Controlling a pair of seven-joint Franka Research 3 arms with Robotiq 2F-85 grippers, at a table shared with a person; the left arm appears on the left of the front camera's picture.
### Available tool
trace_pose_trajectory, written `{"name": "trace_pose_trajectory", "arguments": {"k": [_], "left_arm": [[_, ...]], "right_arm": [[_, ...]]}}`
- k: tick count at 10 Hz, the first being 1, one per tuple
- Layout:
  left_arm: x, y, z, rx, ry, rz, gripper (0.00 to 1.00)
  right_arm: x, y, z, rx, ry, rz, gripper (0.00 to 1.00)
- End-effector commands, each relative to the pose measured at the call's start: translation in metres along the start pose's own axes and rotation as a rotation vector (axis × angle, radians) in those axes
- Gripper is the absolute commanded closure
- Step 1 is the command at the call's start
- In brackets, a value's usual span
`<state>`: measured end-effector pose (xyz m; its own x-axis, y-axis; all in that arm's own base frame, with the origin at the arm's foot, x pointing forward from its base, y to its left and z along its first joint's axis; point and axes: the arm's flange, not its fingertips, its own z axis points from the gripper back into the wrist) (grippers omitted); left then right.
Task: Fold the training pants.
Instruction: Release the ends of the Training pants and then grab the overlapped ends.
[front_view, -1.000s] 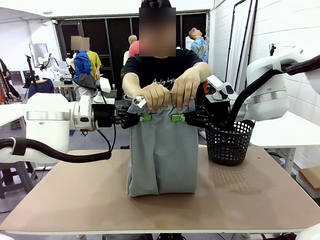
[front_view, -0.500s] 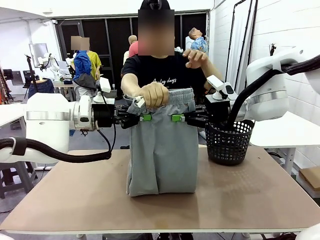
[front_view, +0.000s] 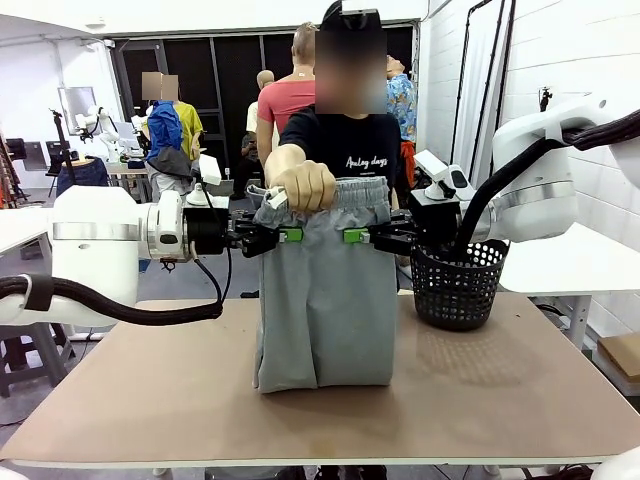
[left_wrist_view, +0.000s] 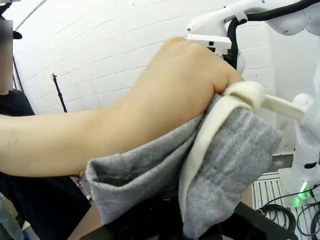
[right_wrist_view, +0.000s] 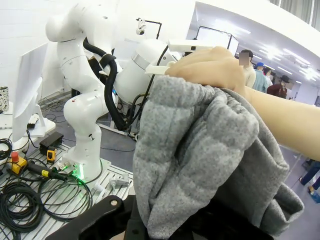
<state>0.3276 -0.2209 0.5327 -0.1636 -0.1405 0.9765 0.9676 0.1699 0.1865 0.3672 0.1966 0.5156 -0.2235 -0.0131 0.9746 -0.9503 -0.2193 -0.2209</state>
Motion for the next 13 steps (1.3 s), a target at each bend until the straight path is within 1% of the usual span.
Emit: {"name": "trace_pose_trajectory", "arguments": {"k": [1, 11, 12, 13], "left_arm": [[0.0016, -0.0003, -0.0003, 0.009, -0.013, 0.014, 1.0], [0.0016, -0.0003, -0.0003, 0.009, -0.013, 0.014, 1.0], [0.0, 0.0002, 0.0002, 0.001, 0.0, 0.0, 1.0], [-0.0026, -0.0021, 0.0035, 0.009, -0.002, 0.005, 0.93]], "right_arm": [[0.0013, 0.0008, -0.0009, 0.007, -0.012, 0.003, 1.0], [0.0013, 0.0008, -0.0009, 0.007, -0.012, 0.003, 1.0], [0.0, 0.0, -0.0001, 0.0, 0.0, 0.0, 1.0], [0.0005, 0.0006, 0.0008, 0.013, -0.027, -0.029, 0.87]]}}
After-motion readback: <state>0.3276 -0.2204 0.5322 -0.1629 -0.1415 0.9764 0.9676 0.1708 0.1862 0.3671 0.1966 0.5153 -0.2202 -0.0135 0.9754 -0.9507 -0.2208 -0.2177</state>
